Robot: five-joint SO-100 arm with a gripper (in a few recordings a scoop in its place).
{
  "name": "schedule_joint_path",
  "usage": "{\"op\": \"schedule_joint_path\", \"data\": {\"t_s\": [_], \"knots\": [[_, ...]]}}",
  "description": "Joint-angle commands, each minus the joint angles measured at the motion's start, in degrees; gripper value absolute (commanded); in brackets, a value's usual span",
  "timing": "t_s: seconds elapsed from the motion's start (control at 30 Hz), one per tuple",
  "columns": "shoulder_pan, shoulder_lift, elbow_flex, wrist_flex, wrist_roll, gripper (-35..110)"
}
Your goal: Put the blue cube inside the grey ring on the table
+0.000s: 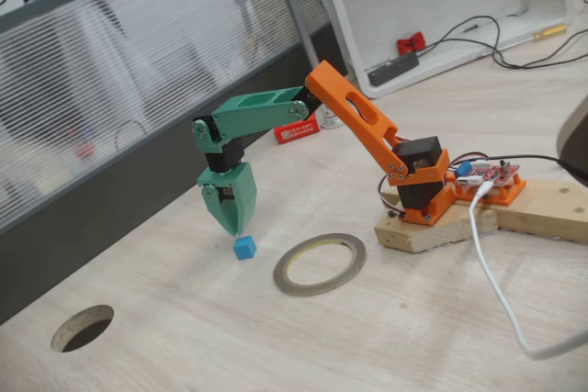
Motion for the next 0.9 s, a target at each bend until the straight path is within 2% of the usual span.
{"op": "schedule_joint_path", "data": {"t_s": [0.0, 0.23, 0.87], "knots": [[0.4, 2.0, -0.2, 0.7, 0.0, 15], [0.4, 2.0, -0.9, 11.9, 0.0, 26], [0.3, 1.2, -1.1, 11.8, 0.4, 28]]}}
